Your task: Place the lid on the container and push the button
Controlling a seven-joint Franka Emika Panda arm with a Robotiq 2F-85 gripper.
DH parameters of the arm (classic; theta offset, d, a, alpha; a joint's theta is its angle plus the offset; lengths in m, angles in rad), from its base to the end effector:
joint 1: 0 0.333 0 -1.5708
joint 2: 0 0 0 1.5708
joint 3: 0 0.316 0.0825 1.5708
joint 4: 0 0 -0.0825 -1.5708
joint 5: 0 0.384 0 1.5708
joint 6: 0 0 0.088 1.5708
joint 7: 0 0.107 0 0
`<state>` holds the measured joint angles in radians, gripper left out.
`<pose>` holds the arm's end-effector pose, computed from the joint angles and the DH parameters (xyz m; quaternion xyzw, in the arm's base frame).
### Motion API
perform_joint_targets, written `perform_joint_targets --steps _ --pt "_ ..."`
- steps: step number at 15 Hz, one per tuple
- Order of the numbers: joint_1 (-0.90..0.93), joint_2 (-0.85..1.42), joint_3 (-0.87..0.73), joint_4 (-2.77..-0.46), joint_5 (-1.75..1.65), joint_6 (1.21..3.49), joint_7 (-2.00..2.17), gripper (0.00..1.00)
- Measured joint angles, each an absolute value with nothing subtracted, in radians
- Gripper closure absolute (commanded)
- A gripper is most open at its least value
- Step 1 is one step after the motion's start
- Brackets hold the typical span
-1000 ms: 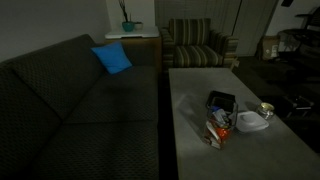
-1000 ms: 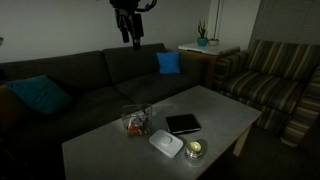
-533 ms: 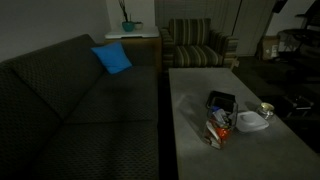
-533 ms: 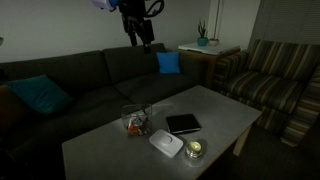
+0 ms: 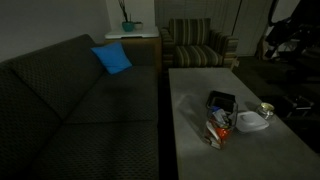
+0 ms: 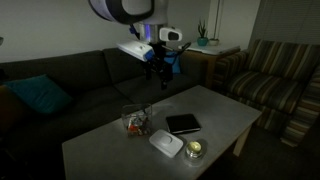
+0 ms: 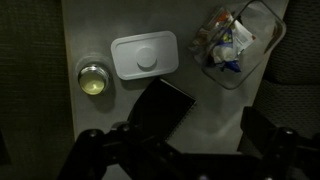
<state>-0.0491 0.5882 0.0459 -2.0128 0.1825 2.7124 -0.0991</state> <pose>0.6112 -0.0089 0.1667 -0.9963 0.0374 -0.0576 0.0521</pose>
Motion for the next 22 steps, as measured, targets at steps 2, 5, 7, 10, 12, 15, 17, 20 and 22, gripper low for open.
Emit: perform_joint_targets --steps 2,5,7,10,12,15,17,20,22 --pt "-0.062 0.647 0.046 -1.967 0.182 2.712 -0.099 0.00" --pt "-0.061 0.660 0.046 -1.946 0.182 2.711 -0.099 0.00" --pt "-0.061 0.660 0.047 -1.943 0.182 2.711 -0.099 0.00" --pt "-0.061 0.660 0.047 -1.943 0.182 2.711 -0.099 0.00" --pt "-0.062 0.660 0.049 -1.943 0.181 2.712 -0.097 0.00" --pt "-0.063 0.662 0.055 -1.942 0.178 2.731 -0.106 0.00" --pt "-0.063 0.670 0.057 -1.940 0.165 2.756 -0.112 0.00" --pt "-0.066 0.711 0.063 -1.909 0.147 2.781 -0.135 0.00" --pt "-0.077 0.760 0.076 -1.871 0.142 2.794 -0.156 0.00"
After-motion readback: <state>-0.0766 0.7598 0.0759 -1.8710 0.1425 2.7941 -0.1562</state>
